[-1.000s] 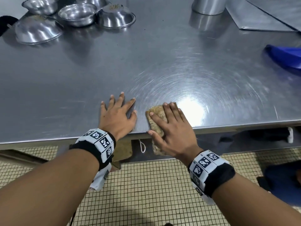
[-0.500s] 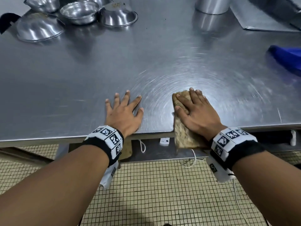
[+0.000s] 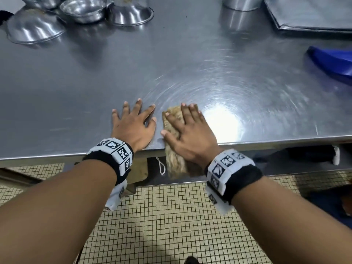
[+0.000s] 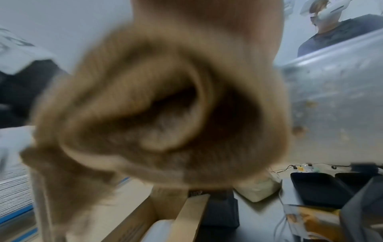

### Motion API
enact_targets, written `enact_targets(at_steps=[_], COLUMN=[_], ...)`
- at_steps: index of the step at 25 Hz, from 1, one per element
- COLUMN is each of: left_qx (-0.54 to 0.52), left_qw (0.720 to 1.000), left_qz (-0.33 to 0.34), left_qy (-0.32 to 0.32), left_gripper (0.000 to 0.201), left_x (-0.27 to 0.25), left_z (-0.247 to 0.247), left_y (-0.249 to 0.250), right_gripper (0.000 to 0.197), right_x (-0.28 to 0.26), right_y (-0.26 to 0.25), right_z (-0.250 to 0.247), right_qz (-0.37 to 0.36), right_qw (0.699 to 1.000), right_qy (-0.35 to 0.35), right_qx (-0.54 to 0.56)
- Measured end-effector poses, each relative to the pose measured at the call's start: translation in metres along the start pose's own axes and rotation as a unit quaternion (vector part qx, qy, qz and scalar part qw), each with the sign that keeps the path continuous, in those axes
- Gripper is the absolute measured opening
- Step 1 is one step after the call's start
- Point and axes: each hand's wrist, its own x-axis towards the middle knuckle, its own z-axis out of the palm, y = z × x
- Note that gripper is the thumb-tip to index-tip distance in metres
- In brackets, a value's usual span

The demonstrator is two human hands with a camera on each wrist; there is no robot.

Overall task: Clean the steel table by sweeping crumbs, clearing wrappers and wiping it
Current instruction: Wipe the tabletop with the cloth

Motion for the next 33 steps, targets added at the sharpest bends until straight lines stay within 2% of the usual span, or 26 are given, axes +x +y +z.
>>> enact_targets(at_steps=[4, 8, 13, 16, 20, 25, 30, 33], left_qx=[-0.008, -0.01, 0.0, 0.005, 0.009, 0.014, 0.018, 0.014], left_qw=[1.0, 1.0, 1.0, 1.0, 1.0, 1.0, 0.999, 1.0], left_qz=[-0.001, 0.0, 0.0, -0.005, -0.008, -0.012, -0.015, -0.011], left_qy=[-0.005, 0.008, 0.016, 0.018, 0.024, 0.025, 0.024, 0.021], left_gripper=[0.054, 0.054, 0.054, 0.055, 0.053, 0.054, 0.054, 0.054], left_x=[-0.002, -0.001, 0.005, 0.009, 0.011, 0.013, 0.012, 0.012], left_z=[-0.003, 0.0, 0.003, 0.003, 0.003, 0.005, 0.006, 0.005], left_y=[0.0, 0.0, -0.001, 0.001, 0.005, 0.005, 0.005, 0.005], right_gripper=[0.065, 0.06, 0.058, 0.056, 0.058, 0.067, 0.072, 0.09], right_x=[-0.046, -0.066, -0.054, -0.034, -0.008, 0.017, 0.015, -0.01], right_y=[0.021, 0.073, 0.134, 0.146, 0.139, 0.108, 0.055, 0.036], right_z=[0.01, 0.006, -0.011, -0.02, -0.026, -0.024, -0.015, -0.008], right_qz=[-0.011, 0.033, 0.118, 0.148, 0.167, 0.143, 0.06, -0.004], right_qw=[1.0, 0.999, 0.992, 0.986, 0.982, 0.988, 0.997, 1.0], right_qy=[0.019, 0.038, 0.05, 0.042, 0.034, 0.022, 0.014, 0.001], right_qx=[-0.003, -0.007, 0.013, 0.059, 0.086, 0.055, 0.034, 0.016])
